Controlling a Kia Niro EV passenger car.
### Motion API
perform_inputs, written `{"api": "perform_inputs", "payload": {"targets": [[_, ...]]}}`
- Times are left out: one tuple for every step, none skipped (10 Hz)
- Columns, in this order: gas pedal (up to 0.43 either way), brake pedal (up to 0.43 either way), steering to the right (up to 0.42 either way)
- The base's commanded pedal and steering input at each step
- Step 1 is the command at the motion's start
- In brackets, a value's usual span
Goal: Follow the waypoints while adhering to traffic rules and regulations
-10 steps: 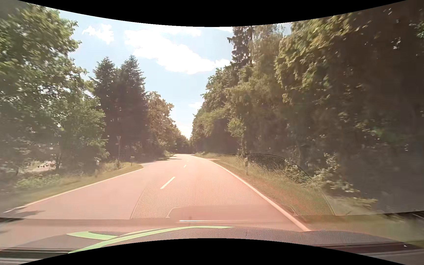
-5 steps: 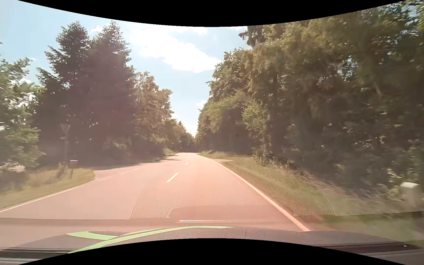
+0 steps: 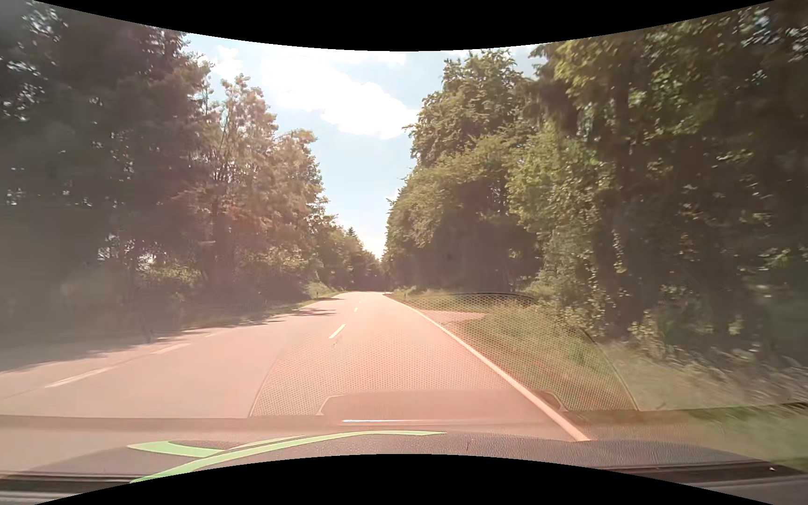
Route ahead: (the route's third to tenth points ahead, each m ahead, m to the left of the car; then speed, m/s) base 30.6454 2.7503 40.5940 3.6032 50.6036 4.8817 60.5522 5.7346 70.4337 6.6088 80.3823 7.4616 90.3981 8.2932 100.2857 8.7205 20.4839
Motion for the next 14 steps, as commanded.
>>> {"api": "perform_inputs", "payload": {"targets": [[0.000,0.000,-0.012],[0.000,0.000,-0.012],[0.000,0.000,-0.012],[0.000,0.000,-0.013],[0.000,0.000,-0.014],[0.000,0.000,-0.014],[0.000,0.000,-0.014],[0.000,0.000,-0.014],[0.000,0.000,-0.014],[0.000,0.000,-0.014],[0.000,0.000,-0.014],[0.000,0.000,-0.014],[0.000,0.000,-0.014],[0.000,0.000,-0.012]]}}
